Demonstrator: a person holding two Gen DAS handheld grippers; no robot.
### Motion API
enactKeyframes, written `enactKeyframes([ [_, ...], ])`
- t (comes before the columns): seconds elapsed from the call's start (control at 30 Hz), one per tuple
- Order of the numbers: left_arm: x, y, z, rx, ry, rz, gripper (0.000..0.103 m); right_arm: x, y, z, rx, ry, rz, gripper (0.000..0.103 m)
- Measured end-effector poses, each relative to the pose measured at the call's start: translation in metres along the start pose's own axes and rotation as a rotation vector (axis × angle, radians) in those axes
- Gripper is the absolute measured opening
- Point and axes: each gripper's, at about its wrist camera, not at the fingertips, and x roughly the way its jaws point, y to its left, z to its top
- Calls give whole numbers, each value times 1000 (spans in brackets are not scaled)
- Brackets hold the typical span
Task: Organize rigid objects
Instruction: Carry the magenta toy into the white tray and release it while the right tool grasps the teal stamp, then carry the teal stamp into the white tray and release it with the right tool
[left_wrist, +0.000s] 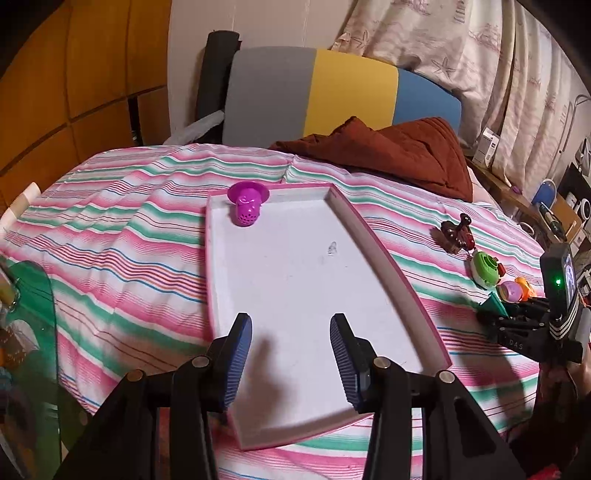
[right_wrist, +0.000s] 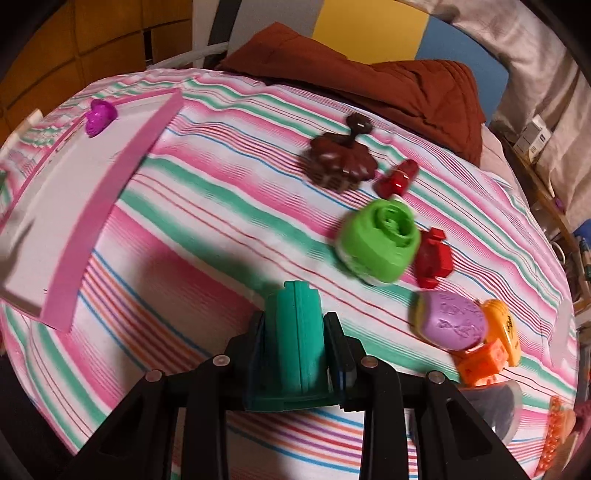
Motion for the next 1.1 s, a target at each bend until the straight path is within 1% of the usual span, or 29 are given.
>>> enactKeyframes([
  [0.17,-8,8,-5,-9,-11,11,44,-3,19,5,-4,4,44,31],
  [0.3,-13,18,-9,-22,-15,18,44,-3,22,15,40,3,98,30],
  [0.4,-15,24,-11,-38,-16,17,44,-4,31,23,39,-5,90,30],
  [0.53,-18,32,-13,-57,-16,16,44,3,41,26,21,15,74,30],
  [0.63,-19,38,-14,-68,-18,23,44,-7,44,32,39,-15,81,30],
  [0.8,-17,44,-15,-92,-12,31,44,-37,46,53,63,-109,105,30],
  [0.93,-18,47,-15,-100,-12,48,44,-56,67,75,52,-173,199,30],
  [1.0,-22,49,-14,-100,-18,55,44,-60,88,89,18,-190,251,30],
  [1.1,-28,55,-12,-110,-28,62,44,-59,120,104,-29,-189,318,30],
])
